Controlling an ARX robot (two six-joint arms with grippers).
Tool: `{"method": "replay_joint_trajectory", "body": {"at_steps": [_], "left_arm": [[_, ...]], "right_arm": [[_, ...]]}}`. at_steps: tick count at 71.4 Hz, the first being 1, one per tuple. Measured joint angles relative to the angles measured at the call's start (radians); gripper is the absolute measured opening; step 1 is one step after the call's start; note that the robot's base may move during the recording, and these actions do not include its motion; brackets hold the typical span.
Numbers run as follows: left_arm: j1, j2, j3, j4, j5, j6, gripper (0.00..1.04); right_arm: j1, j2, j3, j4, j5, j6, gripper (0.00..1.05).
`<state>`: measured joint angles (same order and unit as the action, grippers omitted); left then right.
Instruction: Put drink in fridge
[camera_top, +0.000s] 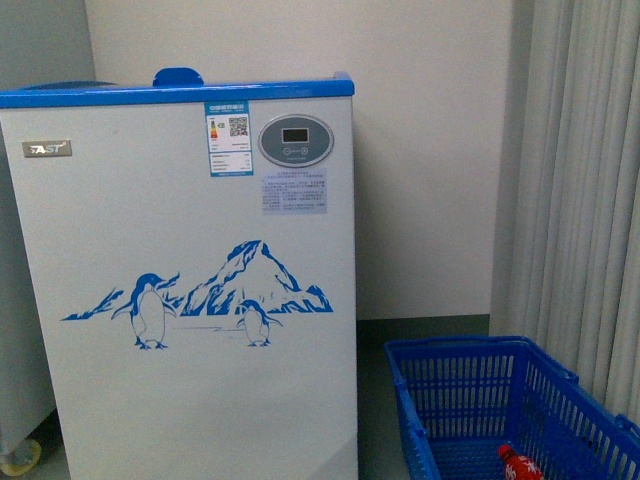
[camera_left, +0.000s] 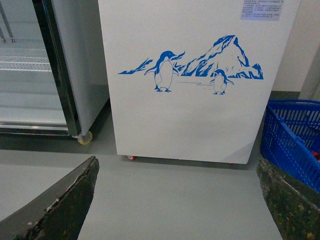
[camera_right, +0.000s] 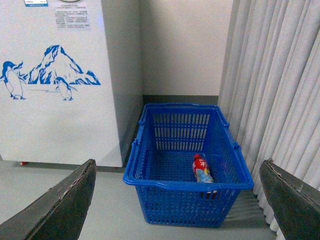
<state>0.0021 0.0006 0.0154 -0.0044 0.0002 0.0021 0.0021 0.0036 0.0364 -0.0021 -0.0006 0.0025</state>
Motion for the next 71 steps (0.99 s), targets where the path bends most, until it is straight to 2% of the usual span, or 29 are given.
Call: {"method": "replay_joint_trajectory", "body": {"at_steps": [71], "left_arm": [[0.000,0.000,0.000,0.000,0.000,0.000,0.97]], "right_arm": [[0.000,0.000,0.000,0.000,0.000,0.000,0.98]]}}
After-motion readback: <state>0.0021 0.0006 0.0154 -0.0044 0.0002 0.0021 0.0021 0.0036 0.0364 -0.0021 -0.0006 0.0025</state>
